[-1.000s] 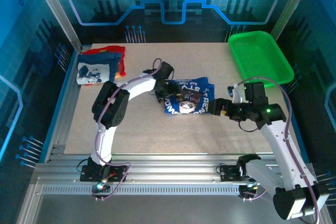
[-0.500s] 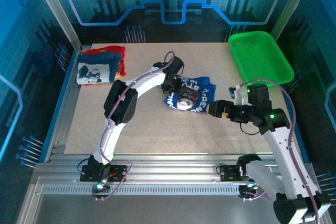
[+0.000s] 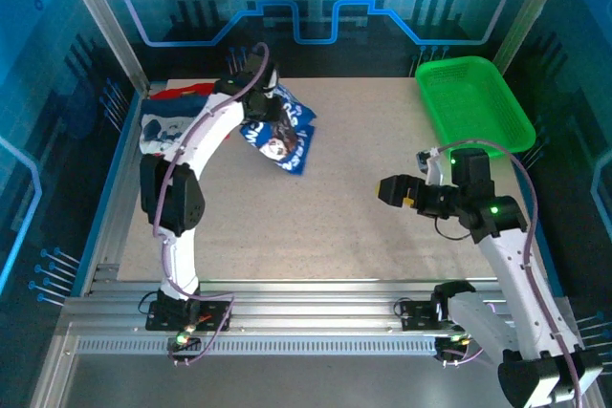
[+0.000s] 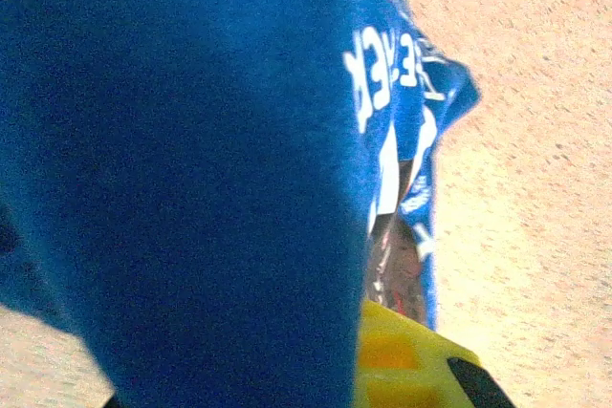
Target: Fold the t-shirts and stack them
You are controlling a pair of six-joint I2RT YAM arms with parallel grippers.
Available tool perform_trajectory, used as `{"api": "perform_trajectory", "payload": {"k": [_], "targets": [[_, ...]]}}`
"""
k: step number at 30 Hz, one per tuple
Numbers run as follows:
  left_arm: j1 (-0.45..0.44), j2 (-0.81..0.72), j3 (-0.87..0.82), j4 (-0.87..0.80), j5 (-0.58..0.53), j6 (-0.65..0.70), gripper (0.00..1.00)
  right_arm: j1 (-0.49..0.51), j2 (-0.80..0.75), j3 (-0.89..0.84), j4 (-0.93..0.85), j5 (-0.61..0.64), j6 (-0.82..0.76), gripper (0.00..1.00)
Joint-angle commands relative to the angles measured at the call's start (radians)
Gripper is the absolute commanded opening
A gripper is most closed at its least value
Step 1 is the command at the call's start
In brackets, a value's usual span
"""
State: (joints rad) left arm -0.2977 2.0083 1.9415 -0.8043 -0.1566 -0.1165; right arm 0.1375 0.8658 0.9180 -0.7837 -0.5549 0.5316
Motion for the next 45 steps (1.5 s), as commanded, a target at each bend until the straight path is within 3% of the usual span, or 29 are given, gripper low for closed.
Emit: {"api": "perform_trajectory", "payload": {"k": [1, 15, 45], "targets": [[0.039, -0.023, 0.043, -0.017, -0.015, 0.132, 0.0, 0.014, 0.016, 0.031, 0.02, -0.002, 0.006, 1.0], [0.214, 0.05, 0.216, -0.047, 0.049, 0.267, 0.0, 0.043, 0.131, 0.086, 0.026, 0.028, -0.005, 1.0], [0.564, 0.171, 0.307, -0.036, 0.385, 0.22, 0.0, 0.181, 0.45, 0.225, 0.098, 0.128, 0.051, 1.0]]}}
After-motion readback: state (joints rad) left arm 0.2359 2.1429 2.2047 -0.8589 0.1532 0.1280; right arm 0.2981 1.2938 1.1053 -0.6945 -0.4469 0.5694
